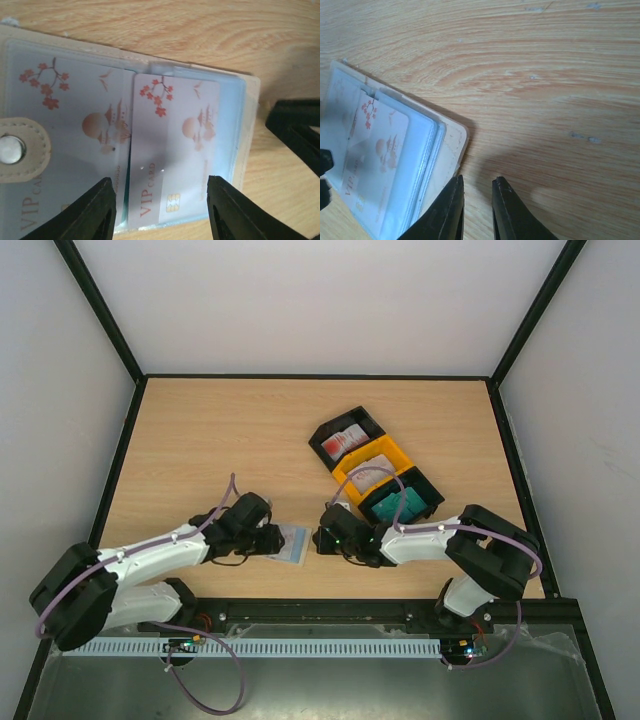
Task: Put the credit cards into the card holder
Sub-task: Insert the credit card into the card holder.
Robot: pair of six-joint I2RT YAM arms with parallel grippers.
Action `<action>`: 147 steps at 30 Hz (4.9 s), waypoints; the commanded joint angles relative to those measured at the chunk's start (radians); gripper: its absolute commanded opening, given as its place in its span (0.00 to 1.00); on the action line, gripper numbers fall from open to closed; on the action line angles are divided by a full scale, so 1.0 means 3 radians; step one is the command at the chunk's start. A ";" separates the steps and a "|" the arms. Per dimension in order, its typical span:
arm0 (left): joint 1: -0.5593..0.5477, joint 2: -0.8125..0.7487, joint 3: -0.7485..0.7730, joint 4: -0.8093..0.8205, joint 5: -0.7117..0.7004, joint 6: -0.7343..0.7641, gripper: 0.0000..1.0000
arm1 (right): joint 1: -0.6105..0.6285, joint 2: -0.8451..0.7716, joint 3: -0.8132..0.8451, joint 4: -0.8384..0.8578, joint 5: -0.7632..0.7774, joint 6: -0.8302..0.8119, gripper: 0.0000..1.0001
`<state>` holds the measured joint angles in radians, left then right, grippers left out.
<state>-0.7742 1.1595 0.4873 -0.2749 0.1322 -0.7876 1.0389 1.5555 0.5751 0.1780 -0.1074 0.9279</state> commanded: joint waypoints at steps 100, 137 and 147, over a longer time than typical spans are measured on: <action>0.0093 0.0472 -0.0444 0.0453 -0.0308 -0.0095 0.03 | 0.0071 0.0213 0.0073 0.0515 -0.0720 0.0252 0.20; 0.0132 0.0481 -0.0460 0.0517 -0.0241 -0.0059 0.03 | 0.0094 0.0225 0.0167 0.0453 -0.0749 0.0229 0.12; 0.0131 0.0477 -0.0472 0.0527 -0.0232 -0.0059 0.02 | 0.0091 0.0225 0.0168 0.0489 -0.0726 0.0267 0.15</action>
<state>-0.7471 1.2739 0.3969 -0.0013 0.1135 -0.8185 1.0592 1.6123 0.6125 0.2966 -0.3321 0.9997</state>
